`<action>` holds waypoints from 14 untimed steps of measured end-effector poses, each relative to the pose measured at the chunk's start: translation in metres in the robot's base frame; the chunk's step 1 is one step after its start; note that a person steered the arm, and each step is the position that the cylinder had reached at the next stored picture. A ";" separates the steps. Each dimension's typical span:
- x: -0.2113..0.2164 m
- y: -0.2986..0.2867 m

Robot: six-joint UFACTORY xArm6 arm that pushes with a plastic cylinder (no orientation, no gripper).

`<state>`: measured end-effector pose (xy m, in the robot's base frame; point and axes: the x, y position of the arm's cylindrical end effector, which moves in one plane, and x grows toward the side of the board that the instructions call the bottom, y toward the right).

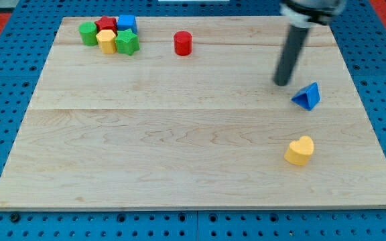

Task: Move the red blocks to the top left of the blue triangle

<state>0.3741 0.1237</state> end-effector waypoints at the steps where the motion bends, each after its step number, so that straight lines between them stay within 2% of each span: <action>1: 0.000 -0.127; 3: -0.039 -0.429; 4: -0.104 -0.427; 5: -0.138 -0.394; 7: -0.139 -0.230; 8: -0.139 -0.268; 9: -0.182 -0.289; 10: -0.183 -0.282; 12: -0.175 -0.156; 13: -0.168 -0.136; 14: -0.168 -0.177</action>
<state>0.2061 -0.0537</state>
